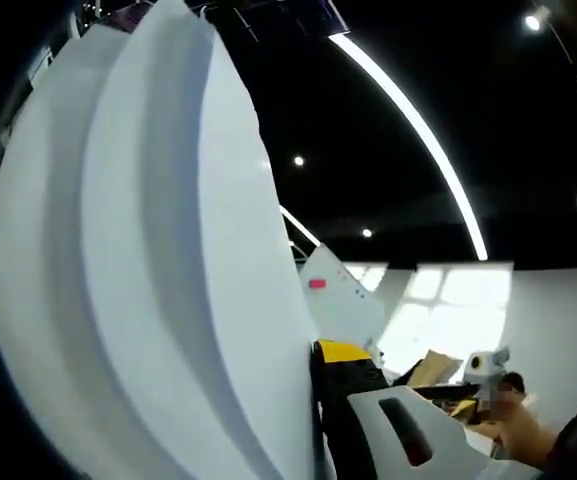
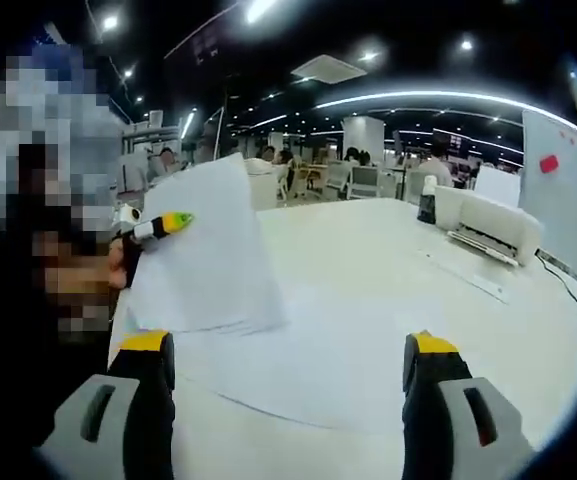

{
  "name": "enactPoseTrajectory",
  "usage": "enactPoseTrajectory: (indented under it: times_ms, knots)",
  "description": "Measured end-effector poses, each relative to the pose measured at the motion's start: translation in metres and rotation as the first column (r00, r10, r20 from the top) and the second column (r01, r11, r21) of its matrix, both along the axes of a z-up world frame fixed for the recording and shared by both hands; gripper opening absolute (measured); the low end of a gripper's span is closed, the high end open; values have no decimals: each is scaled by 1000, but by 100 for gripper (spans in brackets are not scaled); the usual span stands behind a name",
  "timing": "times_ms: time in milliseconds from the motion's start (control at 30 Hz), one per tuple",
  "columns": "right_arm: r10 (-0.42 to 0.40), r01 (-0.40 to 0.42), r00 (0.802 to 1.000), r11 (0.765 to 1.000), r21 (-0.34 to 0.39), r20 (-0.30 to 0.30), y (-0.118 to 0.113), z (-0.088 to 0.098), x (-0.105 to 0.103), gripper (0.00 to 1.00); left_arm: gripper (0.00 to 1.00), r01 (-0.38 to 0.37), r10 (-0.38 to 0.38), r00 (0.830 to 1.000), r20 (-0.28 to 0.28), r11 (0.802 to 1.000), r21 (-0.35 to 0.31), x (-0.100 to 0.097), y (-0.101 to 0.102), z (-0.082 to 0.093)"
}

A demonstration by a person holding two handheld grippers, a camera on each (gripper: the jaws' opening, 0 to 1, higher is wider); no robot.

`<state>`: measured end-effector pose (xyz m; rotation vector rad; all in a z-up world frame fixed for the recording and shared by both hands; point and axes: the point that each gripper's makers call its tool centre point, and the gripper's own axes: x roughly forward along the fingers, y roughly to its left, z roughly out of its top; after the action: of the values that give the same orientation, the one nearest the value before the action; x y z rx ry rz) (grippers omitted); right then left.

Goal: Organize the stack of printing papers by aligning and flattening the scattered papers on the table

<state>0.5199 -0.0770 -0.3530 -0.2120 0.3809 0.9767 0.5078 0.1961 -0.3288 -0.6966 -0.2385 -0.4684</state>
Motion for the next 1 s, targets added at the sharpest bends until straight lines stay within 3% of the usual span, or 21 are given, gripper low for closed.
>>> enactPoseTrajectory:
  times_ms: [300, 633, 733, 1000]
  knots:
    - [-51, 51, 998, 999, -5, -34, -12, -15, 14, 90, 7, 1, -1, 1000, -1, 1000, 3, 0, -1, 0]
    - [-118, 117, 992, 993, -24, -42, -25, -30, 27, 90, 7, 3, -3, 1000, -2, 1000, 4, 1, 0, -1]
    - [-140, 138, 990, 988, -63, -32, -30, -36, 30, 90, 7, 3, -3, 1000, -2, 1000, 4, 1, 0, -1]
    - [-187, 185, 981, 981, -58, -43, -41, -43, 37, 90, 7, 4, -4, 1000, -1, 1000, 3, 0, -1, 0]
